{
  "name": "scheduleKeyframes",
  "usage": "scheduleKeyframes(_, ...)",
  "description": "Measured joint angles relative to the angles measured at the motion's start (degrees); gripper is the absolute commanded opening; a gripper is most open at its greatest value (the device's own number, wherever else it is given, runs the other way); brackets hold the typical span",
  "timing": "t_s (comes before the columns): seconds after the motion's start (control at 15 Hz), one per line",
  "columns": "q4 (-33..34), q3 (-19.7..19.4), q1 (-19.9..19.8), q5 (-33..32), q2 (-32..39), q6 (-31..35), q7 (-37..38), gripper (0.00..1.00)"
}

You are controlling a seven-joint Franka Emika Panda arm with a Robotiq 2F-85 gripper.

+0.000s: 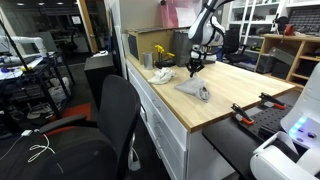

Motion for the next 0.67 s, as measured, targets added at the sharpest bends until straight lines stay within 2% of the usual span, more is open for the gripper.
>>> scheduleKeyframes(0.27,3.5,1.1,-4.3,-0.3,0.0,-12.6,-12.9,0.0)
scheduleKeyframes(0.47,6.8,-2.3,-3.6,-4.1,0.3,-20.3,-14.5,0.0)
scheduleKeyframes(0.53,7.8,-3.1,-3.3,-4.4,0.5,-21.0,-14.5,0.26)
scheduleKeyframes(0.67,9.6,-4.4,-3.0,-4.2,0.7,-21.5,-13.6,0.34)
